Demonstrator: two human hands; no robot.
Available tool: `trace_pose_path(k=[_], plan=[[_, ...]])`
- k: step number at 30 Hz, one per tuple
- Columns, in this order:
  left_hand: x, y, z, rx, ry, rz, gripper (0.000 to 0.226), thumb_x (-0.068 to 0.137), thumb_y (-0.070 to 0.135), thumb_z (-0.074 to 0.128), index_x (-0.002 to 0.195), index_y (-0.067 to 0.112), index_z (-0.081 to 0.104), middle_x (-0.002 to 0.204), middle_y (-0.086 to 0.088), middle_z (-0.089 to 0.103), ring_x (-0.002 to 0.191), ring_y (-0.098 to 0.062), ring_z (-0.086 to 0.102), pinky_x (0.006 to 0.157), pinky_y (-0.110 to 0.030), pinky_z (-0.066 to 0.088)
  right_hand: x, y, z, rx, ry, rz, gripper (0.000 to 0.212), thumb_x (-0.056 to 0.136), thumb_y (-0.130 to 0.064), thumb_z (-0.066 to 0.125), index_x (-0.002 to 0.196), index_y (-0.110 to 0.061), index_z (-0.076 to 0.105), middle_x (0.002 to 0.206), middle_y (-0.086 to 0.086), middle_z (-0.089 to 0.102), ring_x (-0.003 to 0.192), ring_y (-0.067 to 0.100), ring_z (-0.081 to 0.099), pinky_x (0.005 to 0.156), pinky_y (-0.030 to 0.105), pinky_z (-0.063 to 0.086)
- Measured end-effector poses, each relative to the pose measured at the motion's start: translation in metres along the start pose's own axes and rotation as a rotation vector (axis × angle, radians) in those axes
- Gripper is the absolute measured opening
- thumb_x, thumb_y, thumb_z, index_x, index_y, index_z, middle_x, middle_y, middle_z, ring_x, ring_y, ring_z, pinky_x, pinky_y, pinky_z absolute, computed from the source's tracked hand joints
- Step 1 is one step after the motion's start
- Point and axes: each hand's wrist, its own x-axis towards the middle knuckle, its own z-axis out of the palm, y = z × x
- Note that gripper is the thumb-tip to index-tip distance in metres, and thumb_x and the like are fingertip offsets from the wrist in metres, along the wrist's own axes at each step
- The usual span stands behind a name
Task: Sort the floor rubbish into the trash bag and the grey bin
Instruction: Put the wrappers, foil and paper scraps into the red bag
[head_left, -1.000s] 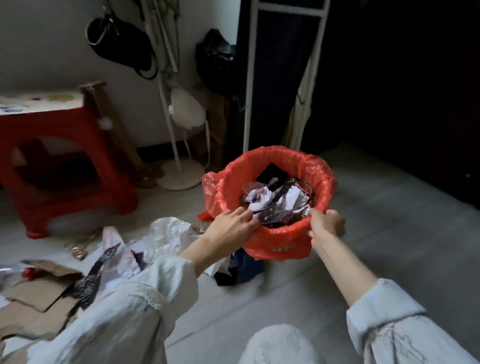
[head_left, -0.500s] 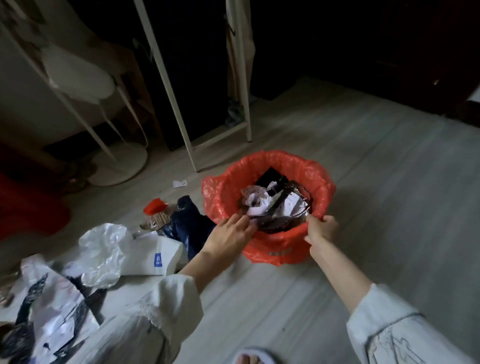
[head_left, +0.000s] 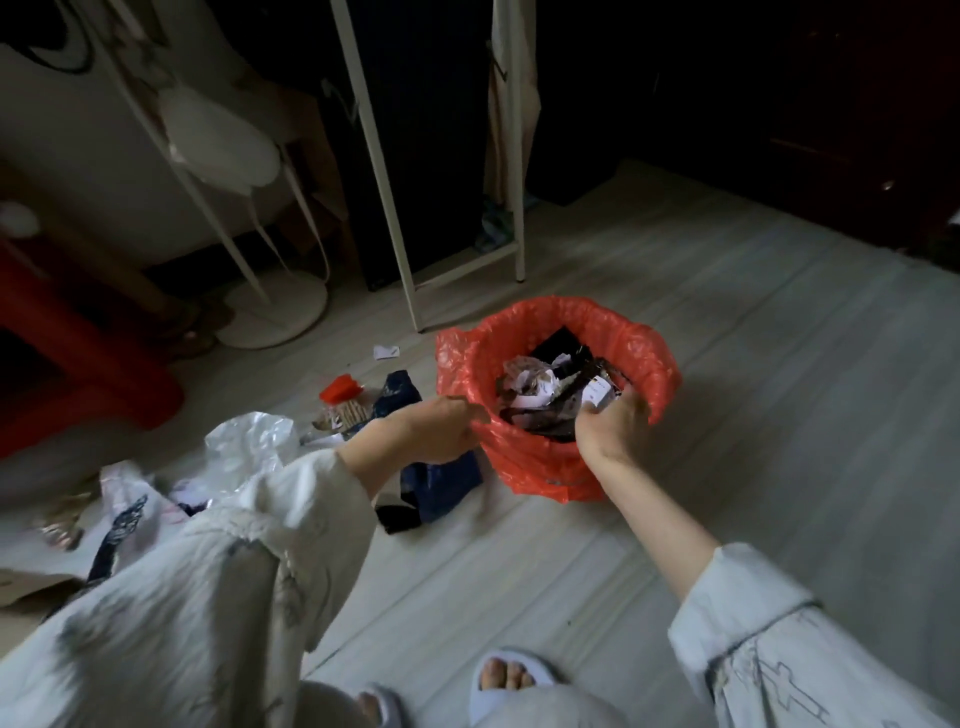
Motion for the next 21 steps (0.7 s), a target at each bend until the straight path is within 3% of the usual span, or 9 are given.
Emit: trace_pose_path(k=[2,4,7,9,12,15,18,21], plan=[[-0.015,-0.006,0.005,-0.083,0.115,-0.035,0.030,0.095,0.013,0.045,0.122,0.014,0.058,0.124,-0.004,0.059,0.111,-0.023,0.056,0.094,-0.028,0.041,-0.020,-0.016,0.003,-0.025,-0.002,-0.226,0.044,0.089,-0.009,0.051,0.131,-0.001,0.043,0.137,0.018,0.044,0.129,0.031,0.039,0.108,0.034,0.027],[-0.027,-0.019,0.022,-0.220,0.207,-0.146,0.029,0.094,0.009,0.047,0.119,0.011,0.060,0.119,-0.005,0.064,0.106,-0.023,0.060,0.086,-0.026,0.043,-0.036,-0.026,0.016,-0.017,-0.047,-0.404,0.034,0.090,-0.006,0.049,0.123,-0.002,0.051,0.128,0.017,0.052,0.122,0.029,0.046,0.101,0.031,0.031],[-0.042,-0.058,0.057,-0.326,0.176,-0.321,0.028,0.094,0.009,0.045,0.118,0.010,0.060,0.116,-0.006,0.064,0.102,-0.026,0.062,0.083,-0.025,0.044,-0.052,-0.026,0.053,0.026,-0.227,-0.529,0.019,0.090,-0.005,0.051,0.105,-0.006,0.062,0.100,0.013,0.068,0.092,0.026,0.063,0.082,0.031,0.044],[-0.051,-0.091,0.081,-0.344,0.151,-0.398,0.027,0.094,0.012,0.045,0.116,0.013,0.061,0.119,-0.005,0.063,0.102,-0.025,0.060,0.086,-0.028,0.045,-0.062,-0.017,0.084,-0.006,-0.360,-0.553,0.015,0.090,-0.008,0.054,0.101,-0.008,0.064,0.092,0.009,0.070,0.082,0.018,0.062,0.076,0.027,0.047],[-0.052,-0.133,0.111,-0.431,0.218,-0.530,0.033,0.093,0.017,0.049,0.126,0.016,0.053,0.125,-0.009,0.058,0.109,-0.023,0.057,0.092,-0.029,0.044,-0.063,0.007,0.142,-0.196,-0.534,-0.565,0.036,0.090,-0.023,0.057,0.124,-0.011,0.054,0.120,0.006,0.060,0.111,0.019,0.055,0.093,0.027,0.042],[-0.036,-0.155,0.125,-0.542,0.364,-0.626,0.058,0.089,0.033,0.058,0.139,0.015,0.035,0.137,-0.009,0.047,0.123,-0.024,0.048,0.100,-0.033,0.040,-0.050,0.027,0.186,-0.381,-0.664,-0.496,0.065,0.090,-0.033,0.057,0.144,-0.014,0.028,0.149,0.004,0.030,0.138,0.021,0.028,0.112,0.033,0.028],[-0.005,-0.158,0.123,-0.749,0.503,-0.589,0.085,0.081,0.039,0.067,0.147,0.016,0.018,0.146,-0.002,0.038,0.131,-0.019,0.039,0.104,-0.029,0.035,-0.034,0.043,0.209,-0.429,-0.718,-0.429,0.072,0.090,-0.033,0.057,0.148,-0.018,0.017,0.157,0.003,0.012,0.144,0.021,0.013,0.117,0.033,0.018],[0.032,-0.163,0.120,-1.022,0.605,-0.590,0.089,0.080,0.015,0.070,0.147,0.013,0.013,0.128,-0.002,0.051,0.117,-0.019,0.052,0.096,-0.027,0.043,-0.028,0.061,0.222,-0.304,-0.855,-0.430,0.065,0.091,-0.022,0.058,0.146,-0.013,0.025,0.154,0.004,0.023,0.143,0.016,0.021,0.110,0.017,0.017]])
